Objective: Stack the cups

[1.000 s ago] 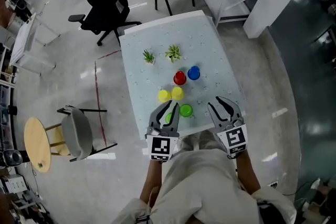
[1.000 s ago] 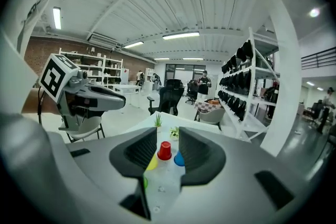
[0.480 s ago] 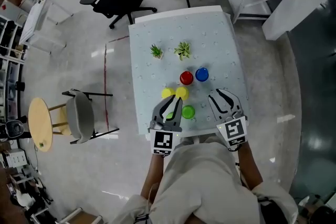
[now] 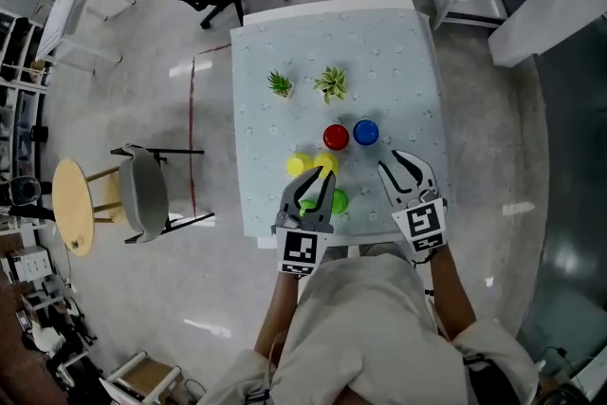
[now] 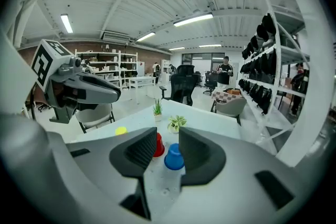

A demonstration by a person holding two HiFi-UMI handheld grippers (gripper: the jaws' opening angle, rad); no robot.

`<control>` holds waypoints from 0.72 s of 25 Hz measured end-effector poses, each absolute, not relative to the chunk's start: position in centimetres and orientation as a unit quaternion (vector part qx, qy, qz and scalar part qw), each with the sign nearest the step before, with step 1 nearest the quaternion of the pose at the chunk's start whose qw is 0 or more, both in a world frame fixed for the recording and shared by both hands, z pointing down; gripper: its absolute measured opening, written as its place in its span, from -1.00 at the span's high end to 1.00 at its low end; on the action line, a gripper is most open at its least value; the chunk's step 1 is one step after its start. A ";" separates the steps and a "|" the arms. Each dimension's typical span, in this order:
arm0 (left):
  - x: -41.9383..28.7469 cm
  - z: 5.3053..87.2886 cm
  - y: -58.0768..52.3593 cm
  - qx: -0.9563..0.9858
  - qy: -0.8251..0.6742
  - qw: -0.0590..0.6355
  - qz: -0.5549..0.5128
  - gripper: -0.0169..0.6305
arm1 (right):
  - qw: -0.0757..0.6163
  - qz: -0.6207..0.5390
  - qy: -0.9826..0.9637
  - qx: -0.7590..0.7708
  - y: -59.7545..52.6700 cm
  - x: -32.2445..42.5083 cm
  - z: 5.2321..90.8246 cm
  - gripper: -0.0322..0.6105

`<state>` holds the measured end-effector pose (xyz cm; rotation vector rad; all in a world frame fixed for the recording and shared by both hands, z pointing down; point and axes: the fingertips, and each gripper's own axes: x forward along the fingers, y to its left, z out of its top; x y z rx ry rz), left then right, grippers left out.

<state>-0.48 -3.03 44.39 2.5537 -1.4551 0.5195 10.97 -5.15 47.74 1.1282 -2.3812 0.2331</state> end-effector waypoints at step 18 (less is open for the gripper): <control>2.6 48.9 -5.8 0.844 -0.477 0.115 0.216 0.73 | 0.275 0.120 -0.879 0.372 -9.2 11.4 54.5 0.50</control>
